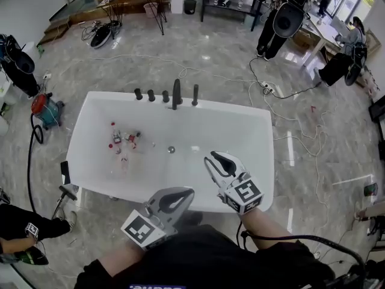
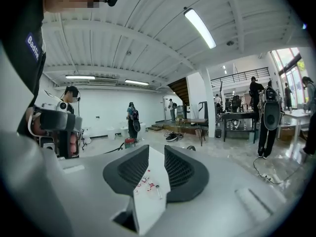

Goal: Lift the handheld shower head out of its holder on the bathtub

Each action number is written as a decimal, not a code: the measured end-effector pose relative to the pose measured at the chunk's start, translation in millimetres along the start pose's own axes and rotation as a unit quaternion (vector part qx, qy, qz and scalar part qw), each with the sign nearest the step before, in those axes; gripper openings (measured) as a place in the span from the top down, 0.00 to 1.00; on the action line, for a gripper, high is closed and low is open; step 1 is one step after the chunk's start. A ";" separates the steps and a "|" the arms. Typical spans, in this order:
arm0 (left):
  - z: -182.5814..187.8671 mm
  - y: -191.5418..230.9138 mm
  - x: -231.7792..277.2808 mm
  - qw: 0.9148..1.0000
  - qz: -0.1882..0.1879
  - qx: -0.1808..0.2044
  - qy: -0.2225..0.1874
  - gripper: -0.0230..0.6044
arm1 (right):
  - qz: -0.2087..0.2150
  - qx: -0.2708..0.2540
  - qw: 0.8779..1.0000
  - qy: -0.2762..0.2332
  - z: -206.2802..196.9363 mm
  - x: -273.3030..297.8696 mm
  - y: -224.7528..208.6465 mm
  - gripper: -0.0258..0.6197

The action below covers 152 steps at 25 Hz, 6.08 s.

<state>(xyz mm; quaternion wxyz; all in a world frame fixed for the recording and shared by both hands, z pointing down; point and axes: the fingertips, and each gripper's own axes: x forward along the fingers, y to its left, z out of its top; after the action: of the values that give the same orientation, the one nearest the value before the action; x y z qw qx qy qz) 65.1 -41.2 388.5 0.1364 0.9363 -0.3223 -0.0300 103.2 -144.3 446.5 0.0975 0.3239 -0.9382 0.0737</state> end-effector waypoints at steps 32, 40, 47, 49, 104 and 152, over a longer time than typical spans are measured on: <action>-15.8 131.9 -13.1 0.999 -0.009 -0.046 0.003 0.96 | -0.047 -0.053 0.978 0.196 -66.2 229.9 -175.6 0.61; -5.5 158.0 -17.6 0.999 0.004 -0.043 0.000 0.96 | -0.051 -0.049 0.970 0.233 -83.5 282.5 -212.1 0.60; -24.2 186.5 -20.8 0.999 0.020 -0.044 0.003 0.96 | -0.059 -0.058 0.962 0.261 -109.7 335.2 -251.2 0.59; -30.7 193.7 -20.3 0.999 0.024 -0.047 0.008 0.96 | -0.065 -0.074 0.958 0.271 -116.7 348.1 -265.5 0.59; -56.9 167.2 -17.4 0.997 0.030 -0.072 0.018 0.96 | -0.150 -0.099 0.957 0.226 -118.8 308.1 -297.3 0.76; -14.5 17.2 26.3 0.996 -0.071 0.011 0.057 0.96 | -0.095 -0.032 0.989 0.110 -25.6 -46.9 20.2 0.77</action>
<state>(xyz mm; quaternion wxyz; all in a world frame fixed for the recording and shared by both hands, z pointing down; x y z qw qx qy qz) 77.8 -66.9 408.0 0.1416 0.9585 -0.2470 0.0175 130.2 -95.6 459.0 0.2167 0.3986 -0.8884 0.0695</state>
